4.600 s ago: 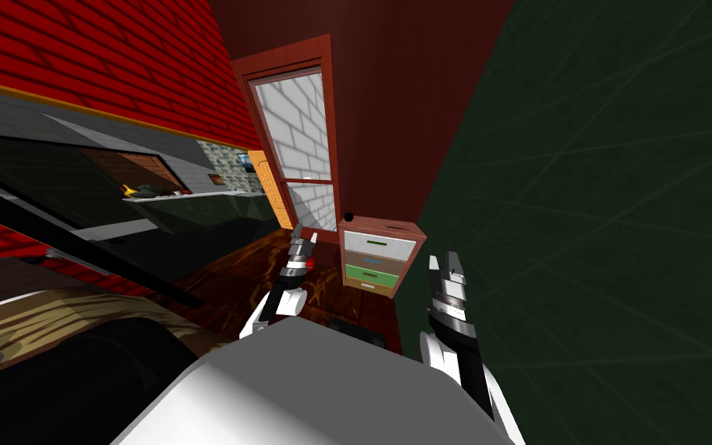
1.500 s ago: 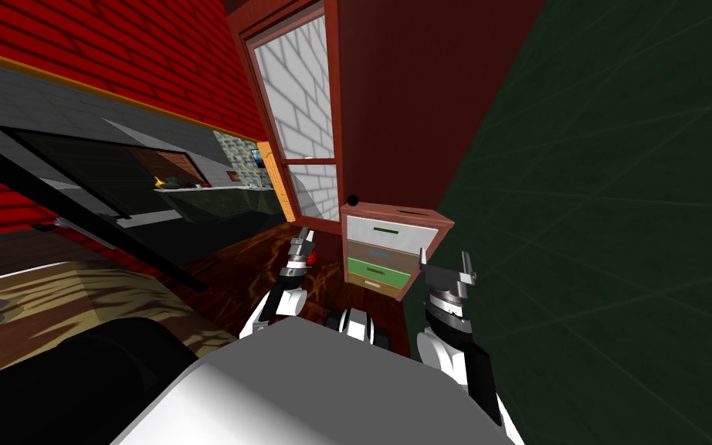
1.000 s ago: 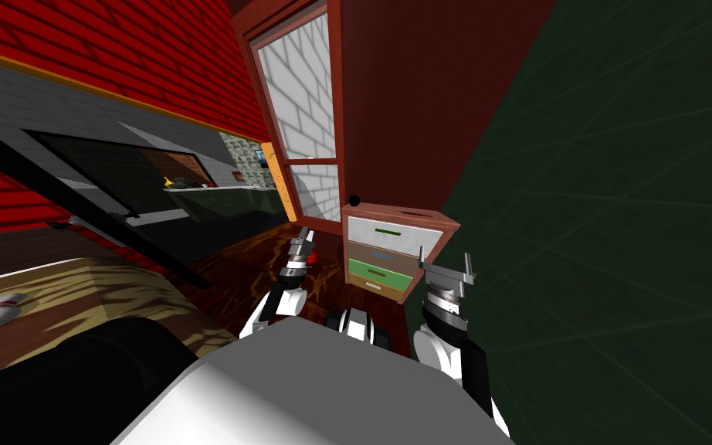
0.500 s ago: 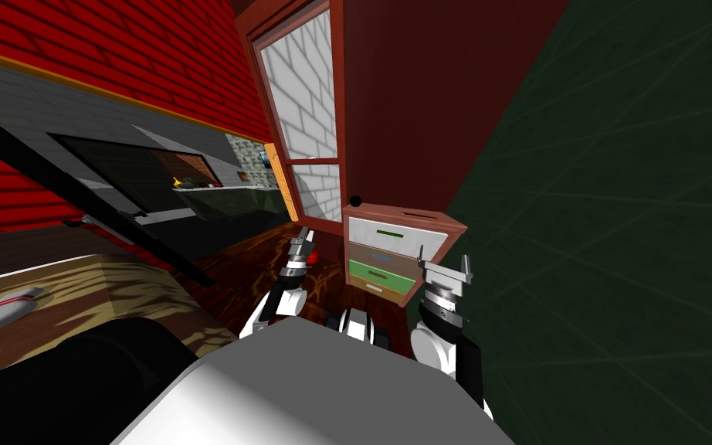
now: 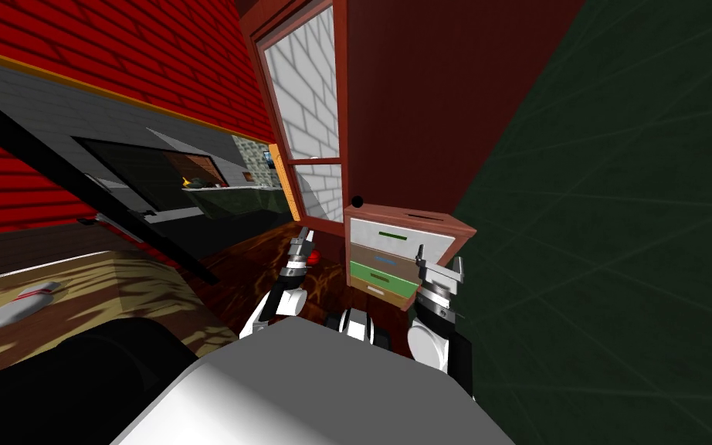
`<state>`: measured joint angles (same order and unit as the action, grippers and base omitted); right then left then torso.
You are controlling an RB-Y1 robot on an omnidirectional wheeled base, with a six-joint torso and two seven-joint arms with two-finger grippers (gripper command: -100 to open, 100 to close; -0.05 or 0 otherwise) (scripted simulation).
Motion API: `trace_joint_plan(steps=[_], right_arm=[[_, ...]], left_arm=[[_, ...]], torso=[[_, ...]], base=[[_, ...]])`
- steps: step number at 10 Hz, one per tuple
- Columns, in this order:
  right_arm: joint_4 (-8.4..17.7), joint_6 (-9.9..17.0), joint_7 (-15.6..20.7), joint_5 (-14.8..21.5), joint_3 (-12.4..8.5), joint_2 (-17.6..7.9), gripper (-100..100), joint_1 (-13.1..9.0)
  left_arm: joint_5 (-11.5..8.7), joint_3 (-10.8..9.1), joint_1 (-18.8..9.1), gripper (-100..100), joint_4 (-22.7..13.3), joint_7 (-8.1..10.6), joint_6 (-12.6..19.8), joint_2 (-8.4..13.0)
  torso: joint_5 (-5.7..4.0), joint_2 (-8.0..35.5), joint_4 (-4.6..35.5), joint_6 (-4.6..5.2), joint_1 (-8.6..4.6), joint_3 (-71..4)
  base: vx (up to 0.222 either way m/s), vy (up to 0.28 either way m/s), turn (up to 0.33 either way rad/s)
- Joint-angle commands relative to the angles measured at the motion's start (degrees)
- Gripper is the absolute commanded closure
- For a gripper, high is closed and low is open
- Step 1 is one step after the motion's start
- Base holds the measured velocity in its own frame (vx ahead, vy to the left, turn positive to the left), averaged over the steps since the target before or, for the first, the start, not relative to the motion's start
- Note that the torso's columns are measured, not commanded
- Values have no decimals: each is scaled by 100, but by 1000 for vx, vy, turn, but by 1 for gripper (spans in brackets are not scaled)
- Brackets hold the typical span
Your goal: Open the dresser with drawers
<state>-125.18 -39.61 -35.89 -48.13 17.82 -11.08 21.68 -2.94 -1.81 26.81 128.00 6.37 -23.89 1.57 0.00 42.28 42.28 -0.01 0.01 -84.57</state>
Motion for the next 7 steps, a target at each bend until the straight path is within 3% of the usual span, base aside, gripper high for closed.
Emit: trace_joint_plan(steps=[1,2,7], right_arm=[[31,-87,-373,-469,175,29,-100,-86],[31,-87,-373,-640,175,29,-100,-86],[114,-232,-1052,-1496,516,106,-100,-268]], left_arm=[[0,0,0,0,0,0,0,0],[0,0,0,0,0,0,0,0],[0,0,0,0,0,0,0,0]], torso=[[0,1,0,2,-1,0],[0,-1,-1,0,0,-1],[0,1,0,1,-1,0]], base=[[41,6,53],[34,7,31],[37,5,46]])
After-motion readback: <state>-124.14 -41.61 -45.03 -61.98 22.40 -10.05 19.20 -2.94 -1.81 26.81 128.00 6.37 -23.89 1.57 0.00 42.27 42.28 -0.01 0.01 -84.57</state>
